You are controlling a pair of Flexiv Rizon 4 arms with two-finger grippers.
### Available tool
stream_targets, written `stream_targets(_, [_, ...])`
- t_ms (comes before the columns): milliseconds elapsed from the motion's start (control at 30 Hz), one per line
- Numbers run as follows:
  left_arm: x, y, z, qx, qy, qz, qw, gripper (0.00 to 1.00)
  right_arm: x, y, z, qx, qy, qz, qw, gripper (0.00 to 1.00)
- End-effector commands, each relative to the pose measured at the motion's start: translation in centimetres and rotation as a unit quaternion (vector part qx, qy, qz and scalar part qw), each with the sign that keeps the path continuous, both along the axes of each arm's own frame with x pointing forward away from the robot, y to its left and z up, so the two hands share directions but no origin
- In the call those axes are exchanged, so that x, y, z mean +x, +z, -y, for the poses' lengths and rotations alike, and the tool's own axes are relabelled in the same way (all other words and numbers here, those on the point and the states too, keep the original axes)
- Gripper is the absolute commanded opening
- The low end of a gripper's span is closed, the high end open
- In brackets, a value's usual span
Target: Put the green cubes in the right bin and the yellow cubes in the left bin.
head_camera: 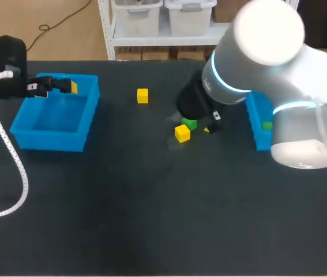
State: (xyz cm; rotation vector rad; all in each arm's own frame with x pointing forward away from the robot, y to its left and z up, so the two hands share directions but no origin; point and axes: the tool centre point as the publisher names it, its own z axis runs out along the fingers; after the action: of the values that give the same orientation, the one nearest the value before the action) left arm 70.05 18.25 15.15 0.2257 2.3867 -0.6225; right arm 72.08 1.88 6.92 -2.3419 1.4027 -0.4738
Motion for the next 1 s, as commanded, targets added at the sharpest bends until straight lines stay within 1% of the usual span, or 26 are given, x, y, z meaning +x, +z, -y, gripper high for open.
stream_targets(33, [0.0, -0.2, -0.2, -0.004, -0.003, 0.003, 1.000, 1.00, 0.5, -0.7, -0.8, -0.149, 0.045, -0.127, 0.980, 1.00])
stream_targets(200, [0.0, -0.2, -0.2, -0.004, -0.003, 0.003, 1.000, 1.00, 0.4, -1.8, -1.0, -0.155, 0.047, -0.130, 0.978, 1.00])
stream_targets(333, [0.0, -0.2, -0.2, -0.004, -0.003, 0.003, 1.000, 1.00, 0.5, -2.6, -1.3, -0.150, 0.038, -0.127, 0.980, 1.00])
stream_targets(433, [0.0, -0.2, -0.2, -0.004, -0.003, 0.003, 1.000, 1.00, 0.6, -3.2, -1.6, -0.138, 0.024, -0.107, 0.984, 1.00])
stream_targets(500, [0.0, -0.2, -0.2, -0.004, -0.003, 0.003, 1.000, 1.00, 0.7, -3.6, -1.6, -0.135, 0.019, -0.102, 0.985, 1.00])
stream_targets(600, [0.0, -0.2, -0.2, -0.004, -0.003, 0.003, 1.000, 1.00, 0.8, -4.2, -1.6, -0.136, 0.017, -0.082, 0.987, 1.00])
stream_targets(667, [0.0, -0.2, -0.2, -0.004, -0.003, 0.003, 1.000, 1.00, 0.8, -4.6, -1.5, -0.138, 0.017, -0.077, 0.987, 1.00])
stream_targets(733, [0.0, -0.2, -0.2, -0.004, -0.003, 0.003, 1.000, 1.00, 0.8, -5.1, -1.5, -0.139, 0.019, -0.063, 0.988, 1.00])
stream_targets(1000, [0.0, -0.2, -0.2, -0.004, -0.003, 0.003, 1.000, 1.00, 1.3, -6.6, -1.3, -0.133, -0.004, -0.025, 0.991, 1.00])
